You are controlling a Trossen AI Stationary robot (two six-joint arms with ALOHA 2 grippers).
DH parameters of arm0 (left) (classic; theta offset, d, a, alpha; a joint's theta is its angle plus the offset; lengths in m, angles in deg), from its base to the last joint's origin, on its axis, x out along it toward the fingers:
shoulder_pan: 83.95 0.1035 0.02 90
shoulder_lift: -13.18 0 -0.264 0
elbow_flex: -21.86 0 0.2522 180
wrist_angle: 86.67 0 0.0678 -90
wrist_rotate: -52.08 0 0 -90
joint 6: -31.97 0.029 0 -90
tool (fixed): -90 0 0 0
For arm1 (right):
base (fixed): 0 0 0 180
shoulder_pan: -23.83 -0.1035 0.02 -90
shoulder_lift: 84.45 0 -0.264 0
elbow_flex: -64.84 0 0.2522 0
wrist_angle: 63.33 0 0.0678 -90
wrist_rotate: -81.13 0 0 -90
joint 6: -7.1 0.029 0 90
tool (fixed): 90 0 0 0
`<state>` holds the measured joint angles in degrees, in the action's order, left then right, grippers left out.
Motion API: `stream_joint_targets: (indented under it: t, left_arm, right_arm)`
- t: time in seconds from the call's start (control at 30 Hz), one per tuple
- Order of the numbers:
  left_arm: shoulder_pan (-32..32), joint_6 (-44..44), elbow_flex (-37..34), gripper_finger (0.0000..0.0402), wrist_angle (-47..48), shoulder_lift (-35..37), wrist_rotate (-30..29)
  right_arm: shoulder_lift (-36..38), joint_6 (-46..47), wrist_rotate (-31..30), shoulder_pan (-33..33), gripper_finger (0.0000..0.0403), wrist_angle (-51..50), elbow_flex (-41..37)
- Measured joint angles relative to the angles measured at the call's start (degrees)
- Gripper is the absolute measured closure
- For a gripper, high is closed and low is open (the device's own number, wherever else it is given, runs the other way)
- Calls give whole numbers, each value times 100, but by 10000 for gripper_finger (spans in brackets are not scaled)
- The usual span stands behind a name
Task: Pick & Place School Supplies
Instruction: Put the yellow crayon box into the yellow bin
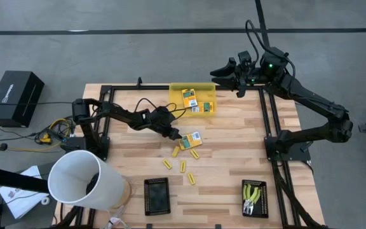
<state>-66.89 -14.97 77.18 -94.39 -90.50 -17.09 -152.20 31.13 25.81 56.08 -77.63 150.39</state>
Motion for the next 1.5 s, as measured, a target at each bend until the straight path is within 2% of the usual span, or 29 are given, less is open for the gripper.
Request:
stream_joint_targets:
  t: [0.17,0.3,0.6,0.73,1.1,1.33,1.5]
  left_arm:
    - [-13,17,2,328,0,0,40]
    - [-23,8,-14,328,5,2,43]
    - [140,0,-208,262,235,2,250]
    - [134,-148,-184,248,209,-8,368]
    - [31,-303,-187,259,217,-20,353]
    - [-80,-474,50,261,301,-67,461]
    - [-243,-610,140,262,90,-379,673]
  right_arm:
    - [0,2,1,0,217,35,0]
    - [0,133,2,0,217,55,0]
    - [0,206,2,-2,217,107,0]
    - [0,260,1,-2,217,139,0]
    - [0,438,2,-2,217,590,-2]
    - [-2,450,1,-2,217,603,-2]
    - [-1,457,2,-2,217,631,-2]
